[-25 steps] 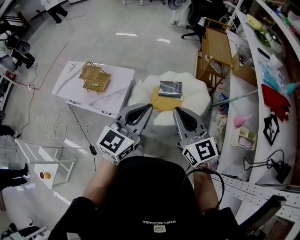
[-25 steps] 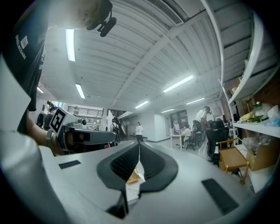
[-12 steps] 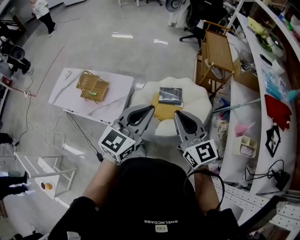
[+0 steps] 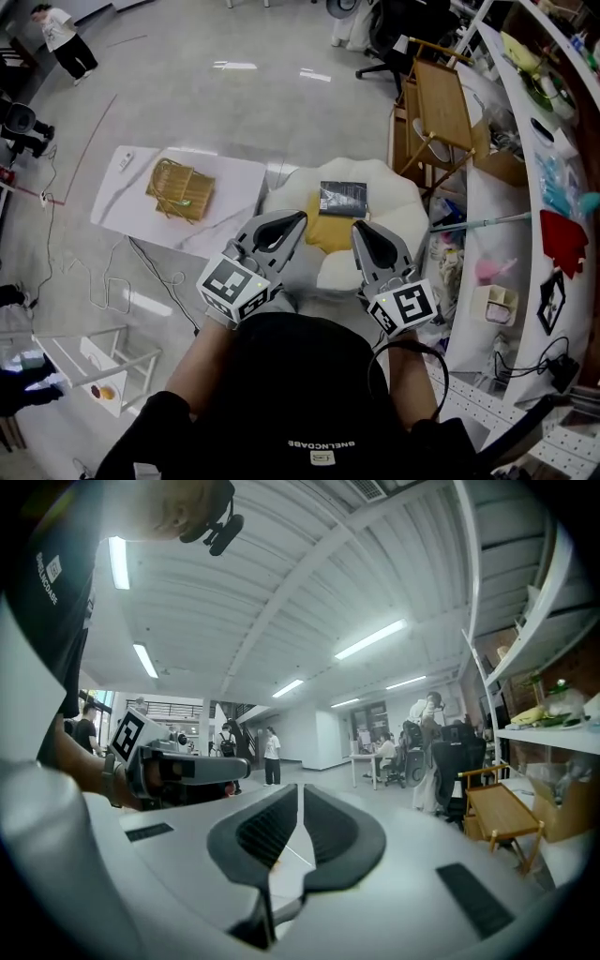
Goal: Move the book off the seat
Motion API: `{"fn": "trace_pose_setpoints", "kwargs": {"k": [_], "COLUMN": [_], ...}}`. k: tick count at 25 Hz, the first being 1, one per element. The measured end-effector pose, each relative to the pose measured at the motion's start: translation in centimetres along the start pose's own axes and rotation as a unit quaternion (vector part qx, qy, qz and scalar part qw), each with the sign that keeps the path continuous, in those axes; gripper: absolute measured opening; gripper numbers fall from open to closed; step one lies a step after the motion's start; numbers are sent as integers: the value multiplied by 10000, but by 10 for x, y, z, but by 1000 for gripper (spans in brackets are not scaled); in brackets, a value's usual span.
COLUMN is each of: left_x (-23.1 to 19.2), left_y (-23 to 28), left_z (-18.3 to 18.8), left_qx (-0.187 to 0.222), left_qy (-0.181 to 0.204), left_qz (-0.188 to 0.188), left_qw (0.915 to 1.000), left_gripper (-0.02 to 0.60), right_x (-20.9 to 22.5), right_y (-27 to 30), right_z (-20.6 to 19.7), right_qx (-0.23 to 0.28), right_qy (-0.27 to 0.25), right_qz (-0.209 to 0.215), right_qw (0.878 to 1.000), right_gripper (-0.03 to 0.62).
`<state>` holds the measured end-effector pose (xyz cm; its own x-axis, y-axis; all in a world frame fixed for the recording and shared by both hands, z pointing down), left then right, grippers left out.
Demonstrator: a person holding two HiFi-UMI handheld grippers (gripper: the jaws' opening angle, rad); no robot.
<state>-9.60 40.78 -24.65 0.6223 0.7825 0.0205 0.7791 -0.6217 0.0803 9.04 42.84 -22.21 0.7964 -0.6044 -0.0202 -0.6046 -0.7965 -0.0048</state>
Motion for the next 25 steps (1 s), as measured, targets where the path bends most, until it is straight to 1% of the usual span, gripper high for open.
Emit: {"fn": "trace_pose_setpoints", "kwargs": {"k": [6, 11, 15, 19, 25], "left_x": [-61, -100, -122, -143, -155], "left_y": [18, 33, 46, 59, 80], "left_z": [0, -1, -2, -6, -17], "left_qx": [-208, -328, -332, -339, -458], "left_qy": [-233, -375, -460, -621, -796], "left_qz": [-250, -663, -887, -1016, -1111], "left_qw": [9992, 9966, 9944, 9923, 9896], "left_gripper": [3, 3, 3, 3, 3], "right_x": [12, 16, 22, 31, 45], "right_y": [46, 76, 94, 105, 110], "right_z": [1, 2, 2, 2, -5], "right_qx": [-150, -340, -485, -620, -834], "right_qy": [202, 321, 379, 390, 524], "right_qz": [-331, -702, -920, -1104, -1175], "right_qw": [9991, 9964, 9939, 9912, 9882], "right_gripper": [15, 15, 17, 17, 17]}}
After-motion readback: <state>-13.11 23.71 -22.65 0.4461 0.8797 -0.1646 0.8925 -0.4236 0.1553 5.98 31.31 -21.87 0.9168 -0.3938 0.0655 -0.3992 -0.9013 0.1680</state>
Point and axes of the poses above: the fingertips, and each gripper's own axes: y forward along the fingers, x to its right, z out of its top, the point moved 7 cm from there along -y, backward along the fingers, and after that the axes turned 6 degrees about -x, right-handed, at the moved point
